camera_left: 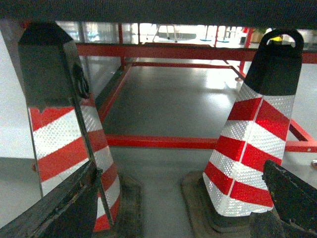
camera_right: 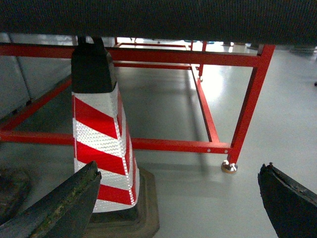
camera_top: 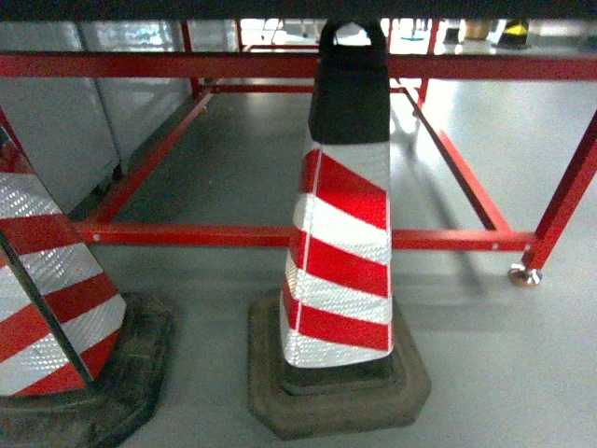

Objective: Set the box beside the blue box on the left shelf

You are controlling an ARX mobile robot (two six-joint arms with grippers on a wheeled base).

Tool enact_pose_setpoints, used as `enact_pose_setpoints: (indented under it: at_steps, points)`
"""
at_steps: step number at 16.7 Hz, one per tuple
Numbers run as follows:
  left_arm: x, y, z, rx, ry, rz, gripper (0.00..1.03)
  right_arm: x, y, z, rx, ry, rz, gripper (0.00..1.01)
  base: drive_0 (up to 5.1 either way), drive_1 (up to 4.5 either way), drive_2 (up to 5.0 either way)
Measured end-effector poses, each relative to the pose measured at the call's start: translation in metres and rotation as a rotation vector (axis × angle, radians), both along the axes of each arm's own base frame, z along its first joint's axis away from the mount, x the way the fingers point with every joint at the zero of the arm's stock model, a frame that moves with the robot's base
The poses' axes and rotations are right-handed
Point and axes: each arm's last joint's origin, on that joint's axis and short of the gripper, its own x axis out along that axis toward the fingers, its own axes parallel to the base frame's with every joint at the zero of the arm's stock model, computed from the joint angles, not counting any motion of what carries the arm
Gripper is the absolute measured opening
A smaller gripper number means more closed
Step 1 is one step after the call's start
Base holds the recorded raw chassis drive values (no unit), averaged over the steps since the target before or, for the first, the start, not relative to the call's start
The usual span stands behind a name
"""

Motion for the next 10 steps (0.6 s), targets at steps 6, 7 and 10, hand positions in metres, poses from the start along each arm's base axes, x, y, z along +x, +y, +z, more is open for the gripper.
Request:
enact_pose_setpoints:
  at_steps: [6, 7, 10]
  points:
    - [0.0, 0.0, 0.0001, 0.0, -0.001, 0.001, 0.98, 0.0, 0.0, -0.0001, 0.005, 0.001, 0.0, 0.98, 0.0, 0.0, 0.0]
    - [0.0, 0.0, 0.0001, -0.001, -0.001, 0.002, 0.98, 0.0, 0.0, -0.0001, 0.003, 0.001, 0.002, 0.98, 0.0, 0.0, 0.0]
    - [0.0, 0.0, 0.0001, 0.0, -0.001, 0.001, 0.98, 0.0, 0.0, -0.0001, 0.006, 0.001, 0.0, 0.98, 0.0, 0.0, 0.0]
